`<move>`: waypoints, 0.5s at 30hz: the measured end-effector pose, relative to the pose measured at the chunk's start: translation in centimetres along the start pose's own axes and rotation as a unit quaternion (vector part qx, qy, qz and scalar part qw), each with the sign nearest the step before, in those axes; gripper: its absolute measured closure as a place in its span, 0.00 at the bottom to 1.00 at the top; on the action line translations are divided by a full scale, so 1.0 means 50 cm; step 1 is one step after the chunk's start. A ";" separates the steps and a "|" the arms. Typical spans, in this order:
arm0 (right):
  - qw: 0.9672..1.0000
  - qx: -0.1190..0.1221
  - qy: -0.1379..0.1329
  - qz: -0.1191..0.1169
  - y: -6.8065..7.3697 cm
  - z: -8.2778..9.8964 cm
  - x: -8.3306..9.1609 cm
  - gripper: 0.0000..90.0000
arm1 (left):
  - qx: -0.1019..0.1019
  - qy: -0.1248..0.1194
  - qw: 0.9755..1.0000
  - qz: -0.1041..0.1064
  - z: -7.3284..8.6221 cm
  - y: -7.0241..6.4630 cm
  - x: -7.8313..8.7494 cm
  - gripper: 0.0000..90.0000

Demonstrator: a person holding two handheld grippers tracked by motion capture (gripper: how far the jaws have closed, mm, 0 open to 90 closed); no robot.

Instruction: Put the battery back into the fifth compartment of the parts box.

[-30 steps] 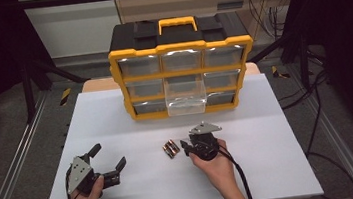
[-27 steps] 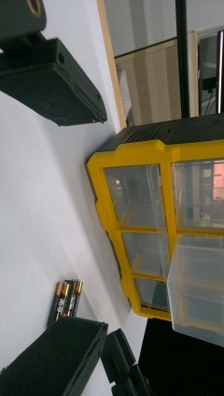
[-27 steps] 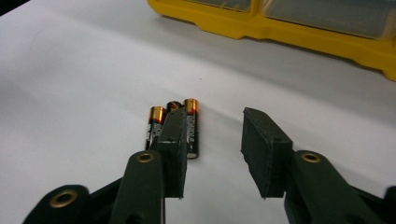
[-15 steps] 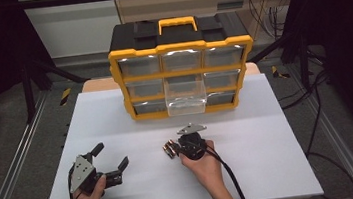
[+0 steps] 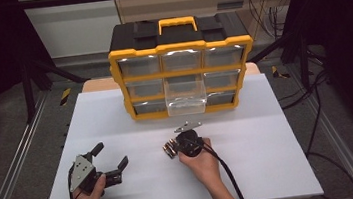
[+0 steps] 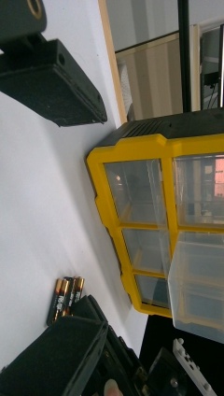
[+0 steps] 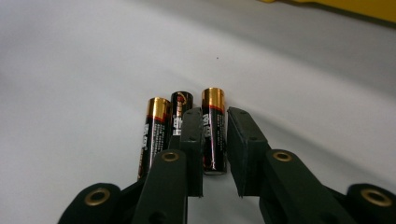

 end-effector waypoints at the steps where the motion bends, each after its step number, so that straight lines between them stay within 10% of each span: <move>1: 1.000 -0.001 0.002 -0.001 0.000 0.001 -0.003 0.85 | 0.000 0.001 1.000 0.000 0.000 0.000 0.000 0.02; 15: 0.999 0.019 -0.024 0.008 -0.010 0.004 0.026 0.85 | 0.004 0.005 1.000 -0.003 0.004 0.007 -0.004 0.02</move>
Point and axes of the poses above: each handheld gripper's, and its own axes: x roughly backward along the jaws, z roughly out of its underside, y roughly to its left, the point moved 4 cm from there along -x, roughly forward along the jaws
